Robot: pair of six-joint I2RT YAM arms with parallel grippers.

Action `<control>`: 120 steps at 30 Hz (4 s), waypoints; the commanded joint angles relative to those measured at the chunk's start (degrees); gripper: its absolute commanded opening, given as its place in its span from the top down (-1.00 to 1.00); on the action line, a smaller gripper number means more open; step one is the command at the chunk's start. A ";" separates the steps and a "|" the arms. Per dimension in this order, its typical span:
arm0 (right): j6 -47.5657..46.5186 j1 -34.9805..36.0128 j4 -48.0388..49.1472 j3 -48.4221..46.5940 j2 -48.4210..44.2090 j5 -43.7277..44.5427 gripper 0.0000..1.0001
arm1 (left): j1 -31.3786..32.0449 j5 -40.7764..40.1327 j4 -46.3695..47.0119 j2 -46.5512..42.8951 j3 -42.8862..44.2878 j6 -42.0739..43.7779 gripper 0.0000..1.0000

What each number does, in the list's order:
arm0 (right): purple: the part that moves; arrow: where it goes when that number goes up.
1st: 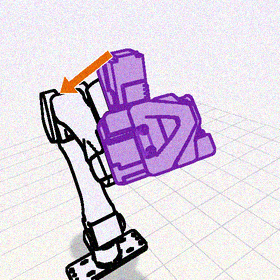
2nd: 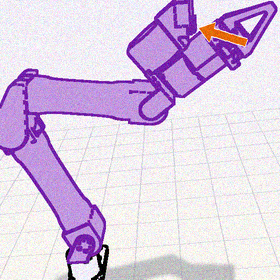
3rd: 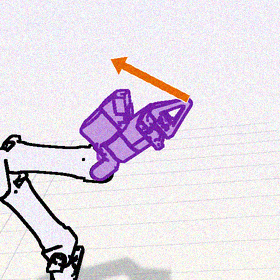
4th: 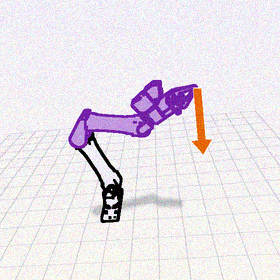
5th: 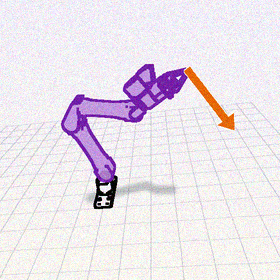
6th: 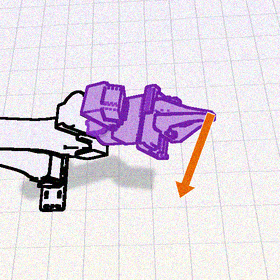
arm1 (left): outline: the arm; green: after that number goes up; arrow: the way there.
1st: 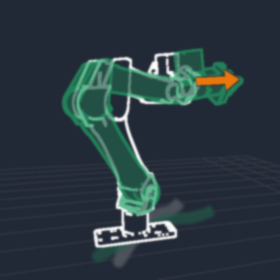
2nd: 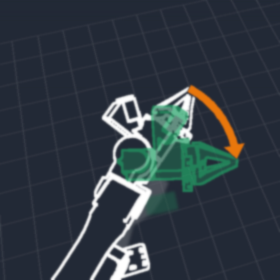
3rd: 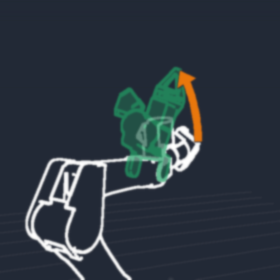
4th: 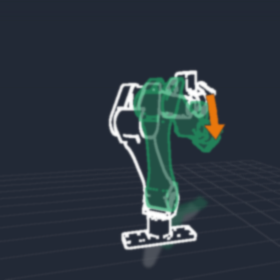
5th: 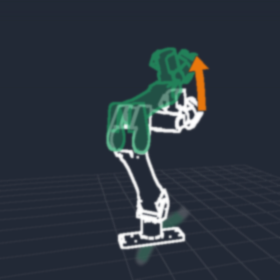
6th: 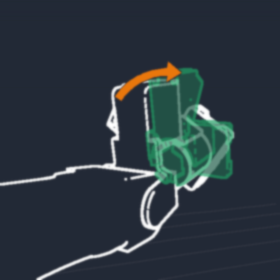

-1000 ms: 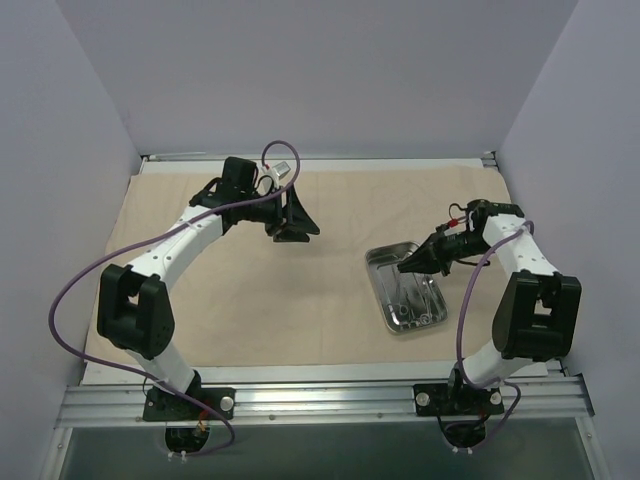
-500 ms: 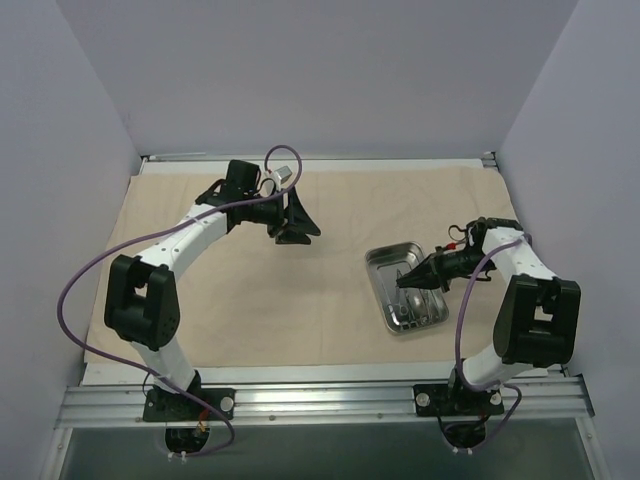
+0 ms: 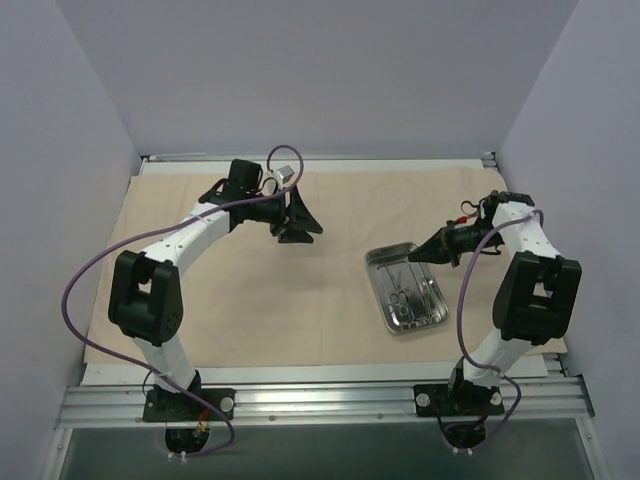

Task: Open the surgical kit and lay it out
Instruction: Place the medical item in the surgical kit, then pick up the medical item from the container.

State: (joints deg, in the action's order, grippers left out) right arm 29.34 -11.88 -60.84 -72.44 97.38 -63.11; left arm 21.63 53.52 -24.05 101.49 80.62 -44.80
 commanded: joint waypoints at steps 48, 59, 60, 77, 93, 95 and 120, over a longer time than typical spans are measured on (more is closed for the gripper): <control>14.78 30.95 60.22 -1.65 -9.85 -3.16 1.00 | 3.07 3.44 64.04 -0.24 -9.78 -34.57 0.61; -4.85 30.25 29.51 -12.44 -3.71 10.70 -0.45 | -0.70 -1.73 23.61 -3.66 -4.46 -10.81 0.95; -7.17 30.07 25.02 -14.63 -2.56 14.38 -0.51 | -0.97 -4.36 13.61 -3.58 -1.90 0.56 0.95; -11.15 27.79 8.37 -12.99 -2.55 50.90 -0.71 | -1.77 -43.50 -32.46 13.45 14.91 25.99 0.95; -11.77 27.35 10.12 -8.68 -2.37 52.57 -0.72 | -1.85 -45.69 -30.00 21.03 15.97 23.44 0.82; -11.50 27.35 10.83 -7.81 -1.85 52.74 -0.72 | -1.85 -46.22 -29.65 21.11 15.71 23.00 0.81; -18.00 28.31 15.40 -5.51 6.23 59.07 -0.04 | -2.55 -47.63 -33.59 8.14 12.72 20.89 0.03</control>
State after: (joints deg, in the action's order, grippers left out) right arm 13.52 15.97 -44.82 -78.11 102.24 -6.15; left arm 19.88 7.16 -54.65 120.20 93.06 -23.81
